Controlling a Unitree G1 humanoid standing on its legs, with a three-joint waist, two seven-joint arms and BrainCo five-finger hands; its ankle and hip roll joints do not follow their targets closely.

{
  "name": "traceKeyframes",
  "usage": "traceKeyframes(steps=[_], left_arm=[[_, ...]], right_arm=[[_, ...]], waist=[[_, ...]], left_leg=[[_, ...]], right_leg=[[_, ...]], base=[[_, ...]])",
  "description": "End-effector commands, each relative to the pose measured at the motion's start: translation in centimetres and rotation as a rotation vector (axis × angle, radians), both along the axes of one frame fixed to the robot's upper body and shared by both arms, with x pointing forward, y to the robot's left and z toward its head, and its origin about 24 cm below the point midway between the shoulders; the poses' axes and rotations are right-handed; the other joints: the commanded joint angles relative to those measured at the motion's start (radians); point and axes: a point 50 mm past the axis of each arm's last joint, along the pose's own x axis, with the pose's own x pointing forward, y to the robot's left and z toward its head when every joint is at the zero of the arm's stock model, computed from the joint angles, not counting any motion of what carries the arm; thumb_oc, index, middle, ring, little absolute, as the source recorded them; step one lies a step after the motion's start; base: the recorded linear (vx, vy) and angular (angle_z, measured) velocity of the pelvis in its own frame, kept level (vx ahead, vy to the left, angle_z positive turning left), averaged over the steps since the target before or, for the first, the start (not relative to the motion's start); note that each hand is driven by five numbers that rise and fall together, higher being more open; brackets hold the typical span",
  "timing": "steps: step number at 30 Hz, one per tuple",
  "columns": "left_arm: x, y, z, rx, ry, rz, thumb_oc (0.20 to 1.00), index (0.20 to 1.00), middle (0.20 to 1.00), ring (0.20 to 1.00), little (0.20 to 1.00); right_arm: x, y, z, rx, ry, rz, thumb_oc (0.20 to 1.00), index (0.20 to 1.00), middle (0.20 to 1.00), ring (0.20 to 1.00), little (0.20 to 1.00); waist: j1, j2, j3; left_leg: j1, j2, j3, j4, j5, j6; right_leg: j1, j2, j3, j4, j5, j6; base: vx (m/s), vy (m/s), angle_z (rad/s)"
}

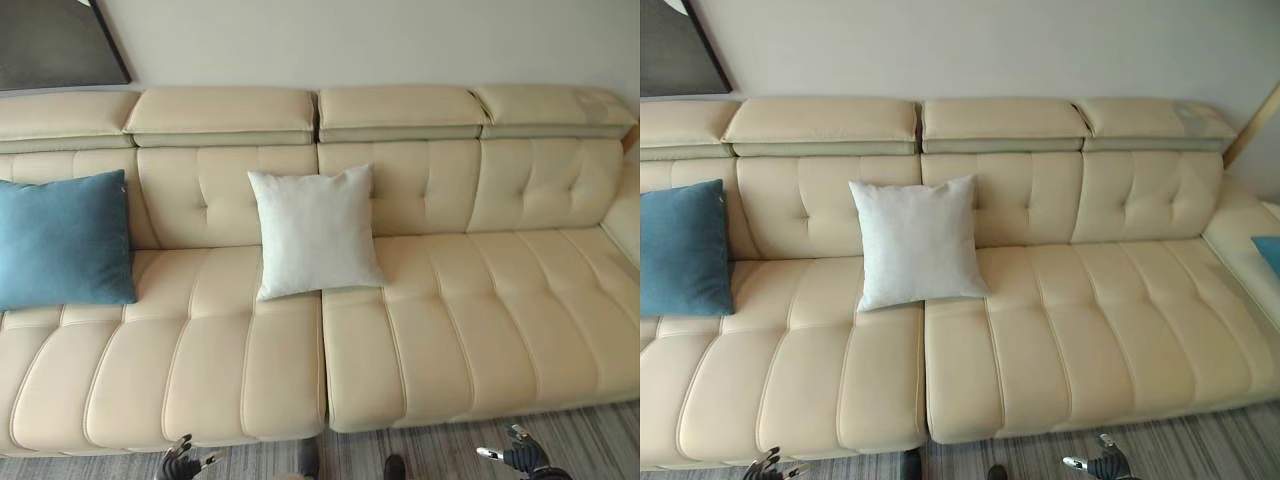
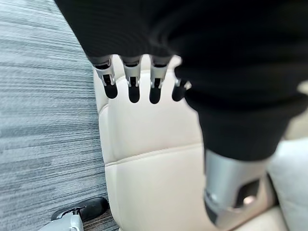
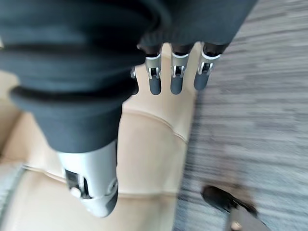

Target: Pick up all the scattered cushions and arrange them neatly on the sofa.

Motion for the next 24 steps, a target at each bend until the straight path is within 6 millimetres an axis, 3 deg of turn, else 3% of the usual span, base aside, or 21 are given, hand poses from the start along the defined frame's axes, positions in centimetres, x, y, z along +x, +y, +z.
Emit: traceKeyframes(steps=[1,2,3,8,10,15,17,24], left_arm=[[3.3,2.8,3.2,0.106,-0.174,0.014,1.000,1.000,1.000,1.000,1.000],[3.5,2.4,3.0,0.106,-0.171,0.000,1.000,1.000,1.000,1.000,1.000],[3.4,2.0,2.9,0.096,-0.169,-0.013,1.000,1.000,1.000,1.000,1.000],[4.2,0.9,2.6,0.078,-0.183,-0.025,1.000,1.000,1.000,1.000,1.000],[5.2,0.1,2.7,0.062,-0.210,-0.041,1.000,1.000,1.000,1.000,1.000],[4.9,-1.0,2.2,0.032,-0.190,-0.070,1.000,1.000,1.000,1.000,1.000],[4.8,-1.1,2.2,0.028,-0.190,-0.071,1.000,1.000,1.000,1.000,1.000],[5.7,-1.7,2.3,0.040,-0.184,-0.148,1.000,1.000,1.000,1.000,1.000]], right_arm=[[5.6,0.6,3.4,-0.005,-0.249,0.041,1.000,1.000,1.000,1.000,1.000],[5.9,1.0,3.3,-0.012,-0.245,0.065,1.000,1.000,1.000,1.000,1.000],[5.9,1.2,3.4,-0.018,-0.250,0.079,1.000,1.000,1.000,1.000,1.000],[6.3,1.0,3.8,-0.014,-0.272,0.059,1.000,1.000,1.000,1.000,1.000],[6.9,0.4,4.3,-0.033,-0.295,0.039,1.000,1.000,1.000,1.000,1.000],[6.6,0.0,4.2,-0.027,-0.290,0.010,1.000,1.000,1.000,1.000,1.000],[6.2,0.1,3.9,-0.022,-0.275,0.008,1.000,1.000,1.000,1.000,1.000],[5.4,0.5,2.9,0.021,-0.243,-0.048,1.000,1.000,1.000,1.000,1.000]], waist=[[0.042,-0.006,0.049],[0.059,-0.002,0.041],[0.068,-0.014,0.041],[0.059,-0.027,0.043],[0.059,-0.022,0.070],[0.052,-0.042,0.077],[0.048,-0.039,0.074],[0.015,-0.023,0.052]], left_leg=[[0.038,0.019,-0.027,0.031,-0.102,-0.051],[0.031,0.025,-0.015,0.012,-0.083,-0.057],[0.035,0.014,-0.016,0.006,-0.077,-0.062],[-0.001,0.004,-0.028,-0.002,-0.042,-0.089],[-0.054,-0.006,-0.068,0.037,-0.030,-0.109],[-0.028,-0.059,-0.277,0.118,-0.130,-0.111],[-0.005,-0.057,-0.295,0.105,-0.139,-0.108],[0.053,-0.058,-0.253,0.070,-0.150,-0.085]], right_leg=[[0.004,0.023,-0.053,0.138,-0.107,0.010],[0.039,0.032,-0.059,0.178,-0.137,0.005],[0.078,0.034,-0.068,0.139,-0.152,-0.002],[0.082,0.082,-0.042,0.026,-0.153,-0.008],[0.066,0.092,-0.043,0.000,-0.143,-0.016],[0.037,0.073,-0.027,-0.010,-0.093,-0.017],[0.039,0.080,-0.018,-0.013,-0.092,-0.018],[0.062,0.091,0.028,-0.024,-0.090,-0.012]], base=[[-0.30,-0.098,-0.15],[-0.16,-0.167,-0.03],[-0.11,-0.145,-0.09],[-0.13,-0.175,0.15],[-0.20,-0.094,0.65],[-0.10,-0.044,0.03],[0.02,0.017,-0.32],[0.03,0.062,-0.22]])
